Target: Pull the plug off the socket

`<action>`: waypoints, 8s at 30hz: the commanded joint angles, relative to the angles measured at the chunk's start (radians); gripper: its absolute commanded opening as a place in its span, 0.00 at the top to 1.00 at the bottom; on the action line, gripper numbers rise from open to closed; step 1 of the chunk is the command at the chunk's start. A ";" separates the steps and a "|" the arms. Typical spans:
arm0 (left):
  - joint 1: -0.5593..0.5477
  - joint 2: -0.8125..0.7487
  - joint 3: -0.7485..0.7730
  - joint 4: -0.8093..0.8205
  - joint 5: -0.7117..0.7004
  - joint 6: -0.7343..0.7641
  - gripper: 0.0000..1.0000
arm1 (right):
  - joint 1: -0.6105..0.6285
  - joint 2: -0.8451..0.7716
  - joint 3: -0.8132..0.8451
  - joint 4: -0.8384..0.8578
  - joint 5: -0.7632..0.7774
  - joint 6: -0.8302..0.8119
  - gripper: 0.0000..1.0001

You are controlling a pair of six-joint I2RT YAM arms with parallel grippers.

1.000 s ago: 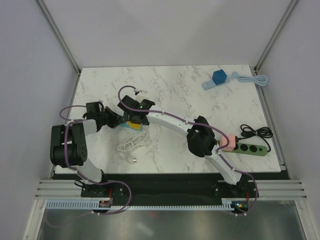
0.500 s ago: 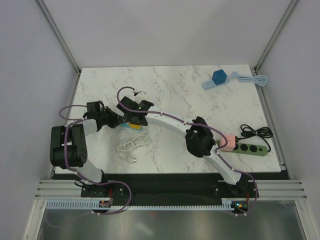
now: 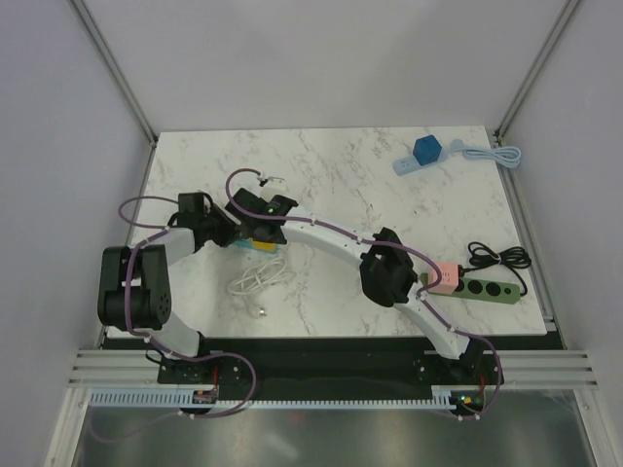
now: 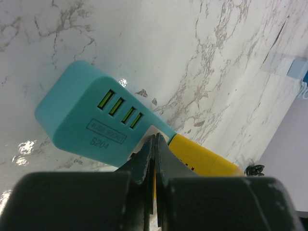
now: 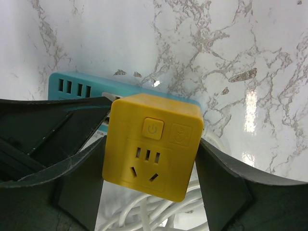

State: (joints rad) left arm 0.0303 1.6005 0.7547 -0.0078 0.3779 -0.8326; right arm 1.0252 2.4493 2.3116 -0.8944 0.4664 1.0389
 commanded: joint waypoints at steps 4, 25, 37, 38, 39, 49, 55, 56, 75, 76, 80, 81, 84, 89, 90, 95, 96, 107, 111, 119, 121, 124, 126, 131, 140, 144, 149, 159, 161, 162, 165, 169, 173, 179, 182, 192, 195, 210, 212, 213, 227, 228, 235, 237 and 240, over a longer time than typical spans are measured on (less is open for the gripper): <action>-0.018 0.030 -0.018 -0.181 -0.183 0.081 0.98 | 0.010 -0.026 0.085 0.028 0.043 -0.023 1.00; -0.058 0.033 -0.012 -0.199 -0.228 0.095 0.98 | 0.010 -0.047 0.129 0.084 0.023 -0.020 1.00; -0.067 0.033 -0.008 -0.205 -0.240 0.099 0.98 | 0.013 -0.041 0.163 0.138 -0.018 0.015 1.00; -0.069 0.035 -0.008 -0.207 -0.240 0.098 0.98 | 0.013 -0.039 0.164 0.138 -0.021 0.016 1.00; -0.069 0.033 -0.008 -0.208 -0.238 0.099 0.98 | 0.013 -0.039 0.164 0.137 -0.018 0.015 1.00; -0.076 0.030 -0.006 -0.212 -0.247 0.104 0.98 | 0.013 -0.090 0.144 0.135 0.055 -0.027 1.00; -0.078 0.030 -0.008 -0.213 -0.251 0.105 0.98 | 0.019 -0.098 0.152 0.135 0.069 -0.045 1.00; -0.079 0.030 -0.008 -0.212 -0.254 0.105 0.98 | 0.018 -0.095 0.157 0.137 0.067 -0.045 1.00; -0.087 0.026 -0.009 -0.212 -0.266 0.105 0.98 | 0.029 -0.116 0.193 0.198 0.097 -0.060 1.00; -0.087 0.027 -0.009 -0.212 -0.264 0.109 0.98 | 0.027 -0.105 0.189 0.196 0.091 -0.060 1.00; -0.087 0.003 0.024 -0.213 -0.195 0.144 0.98 | 0.030 -0.128 0.114 0.195 0.069 -0.056 1.00; -0.086 -0.010 0.029 -0.215 -0.198 0.157 0.98 | 0.029 -0.156 0.064 0.196 0.077 -0.065 1.00; -0.072 -0.074 0.052 -0.216 -0.186 0.191 0.98 | 0.029 -0.222 -0.056 0.221 0.092 -0.086 1.00; -0.058 -0.154 0.067 -0.228 -0.153 0.201 0.80 | 0.016 -0.325 -0.248 0.308 0.077 -0.115 1.00; -0.055 -0.165 0.066 -0.228 -0.145 0.193 0.70 | 0.012 -0.343 -0.286 0.328 0.068 -0.122 1.00; -0.032 -0.234 0.061 -0.236 -0.054 0.155 0.42 | -0.013 -0.397 -0.389 0.374 0.028 -0.132 1.00; -0.005 -0.246 0.057 -0.233 -0.044 0.135 0.35 | -0.025 -0.414 -0.427 0.399 0.017 -0.131 1.00; 0.040 -0.404 -0.023 -0.198 0.075 0.075 0.27 | -0.060 -0.447 -0.524 0.482 -0.041 -0.129 1.00; 0.040 -0.477 -0.054 -0.219 0.050 0.053 0.26 | -0.068 -0.434 -0.520 0.491 -0.052 -0.123 1.00; 0.040 -0.504 -0.110 -0.253 -0.007 0.020 0.20 | -0.074 -0.427 -0.506 0.512 -0.072 -0.103 1.00; 0.039 -0.473 -0.117 -0.250 0.009 0.020 0.20 | -0.076 -0.431 -0.508 0.517 -0.078 -0.096 1.00; 0.040 -0.464 -0.144 -0.216 0.007 0.018 0.21 | -0.076 -0.437 -0.521 0.535 -0.097 -0.079 1.00; 0.040 -0.468 -0.169 -0.161 0.006 0.007 0.21 | -0.074 -0.434 -0.524 0.546 -0.120 -0.068 1.00; 0.040 -0.415 -0.166 -0.100 0.018 -0.016 0.21 | -0.074 -0.443 -0.572 0.609 -0.169 -0.040 1.00; 0.040 -0.349 -0.140 -0.024 -0.013 -0.011 0.24 | -0.067 -0.460 -0.638 0.676 -0.230 -0.010 1.00; 0.039 -0.317 -0.138 -0.014 -0.025 0.004 0.28 | -0.063 -0.464 -0.649 0.693 -0.238 -0.005 1.00; 0.040 -0.294 -0.161 0.044 -0.020 0.001 0.46 | -0.053 -0.464 -0.646 0.706 -0.245 -0.007 1.00; 0.040 -0.297 -0.195 0.074 -0.050 0.021 0.86 | -0.050 -0.455 -0.609 0.707 -0.224 -0.002 1.00; 0.039 -0.287 -0.196 0.075 -0.053 0.024 0.92 | -0.047 -0.455 -0.600 0.707 -0.222 0.003 1.00; 0.040 -0.283 -0.195 0.075 -0.057 0.026 0.95 | -0.048 -0.458 -0.597 0.706 -0.216 0.006 1.00; 0.039 -0.278 -0.195 0.072 -0.088 0.043 0.98 | -0.048 -0.478 -0.600 0.709 -0.204 0.023 1.00; -0.019 -0.284 -0.180 -0.041 -0.233 0.079 0.98 | -0.063 -0.500 -0.560 0.706 -0.209 0.059 1.00; -0.095 -0.280 -0.144 -0.101 -0.330 0.113 0.98 | -0.080 -0.471 -0.445 0.606 -0.176 0.041 1.00; -0.119 -0.329 -0.117 -0.169 -0.410 0.155 0.98 | -0.099 -0.423 -0.343 0.531 -0.167 0.019 1.00; -0.125 -0.333 -0.110 -0.179 -0.425 0.167 0.98 | -0.100 -0.434 -0.342 0.529 -0.163 0.020 1.00; -0.132 -0.287 -0.086 -0.215 -0.451 0.162 0.98 | -0.146 -0.544 -0.435 0.549 -0.097 0.026 1.00; -0.130 -0.271 -0.074 -0.227 -0.444 0.161 0.98 | -0.162 -0.622 -0.584 0.655 -0.097 0.049 1.00; -0.107 -0.252 -0.066 -0.225 -0.404 0.156 0.98 | -0.243 -0.777 -0.949 0.888 -0.225 0.168 1.00; -0.109 -0.244 -0.064 -0.228 -0.399 0.159 0.98 | -0.254 -0.780 -0.954 0.890 -0.245 0.176 1.00; -0.109 -0.243 -0.064 -0.227 -0.398 0.158 0.98 | -0.257 -0.782 -0.954 0.888 -0.255 0.182 1.00; -0.107 -0.249 -0.075 -0.213 -0.382 0.156 0.98 | -0.254 -0.724 -0.851 0.803 -0.259 0.095 1.00; -0.107 -0.252 -0.074 -0.212 -0.382 0.159 0.98 | -0.252 -0.717 -0.836 0.772 -0.261 0.060 1.00; -0.073 -0.208 -0.006 -0.187 -0.214 0.228 0.98 | -0.318 -0.722 -0.917 0.669 -0.465 -0.171 1.00; -0.058 -0.188 0.021 -0.185 -0.171 0.242 0.98 | -0.349 -0.716 -0.929 0.654 -0.610 -0.232 1.00; -0.040 -0.178 0.025 -0.147 -0.105 0.245 0.98 | -0.359 -0.698 -0.931 0.542 -0.698 -0.324 1.00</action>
State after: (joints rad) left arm -0.0303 1.4033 0.7620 -0.1261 0.2192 -0.6888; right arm 0.6811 1.7500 1.3792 -0.2707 -0.0547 0.8627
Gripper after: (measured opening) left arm 0.439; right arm 0.684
